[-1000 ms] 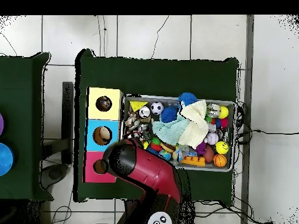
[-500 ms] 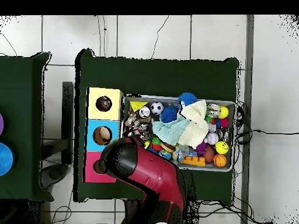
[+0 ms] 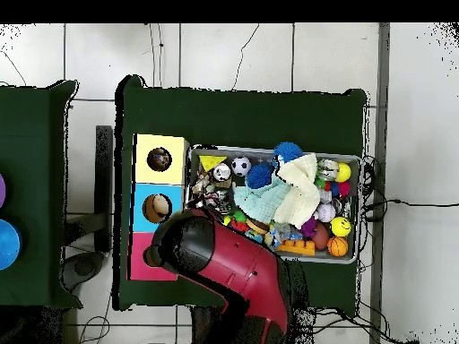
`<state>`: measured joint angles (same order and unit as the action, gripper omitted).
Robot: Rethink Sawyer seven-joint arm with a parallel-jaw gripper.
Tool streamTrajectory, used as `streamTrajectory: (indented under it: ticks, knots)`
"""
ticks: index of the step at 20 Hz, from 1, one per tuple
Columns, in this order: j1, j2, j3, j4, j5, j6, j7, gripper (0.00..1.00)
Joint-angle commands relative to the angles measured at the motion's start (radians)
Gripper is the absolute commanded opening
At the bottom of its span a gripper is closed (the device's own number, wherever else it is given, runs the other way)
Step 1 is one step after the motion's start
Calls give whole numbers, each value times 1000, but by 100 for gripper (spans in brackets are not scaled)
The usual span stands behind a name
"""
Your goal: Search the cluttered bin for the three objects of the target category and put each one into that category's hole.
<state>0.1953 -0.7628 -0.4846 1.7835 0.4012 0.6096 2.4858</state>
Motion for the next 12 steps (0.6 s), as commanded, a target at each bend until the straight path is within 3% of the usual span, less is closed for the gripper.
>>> streamTrajectory:
  ticks: [1, 8, 12]
  knots:
    - [28, -20, 7, -92, -2, 172, 220, 0]
    - [59, -30, -29, -155, 2, 269, 261, 0]
    - [59, -20, -19, -163, 21, 255, 263, 0]
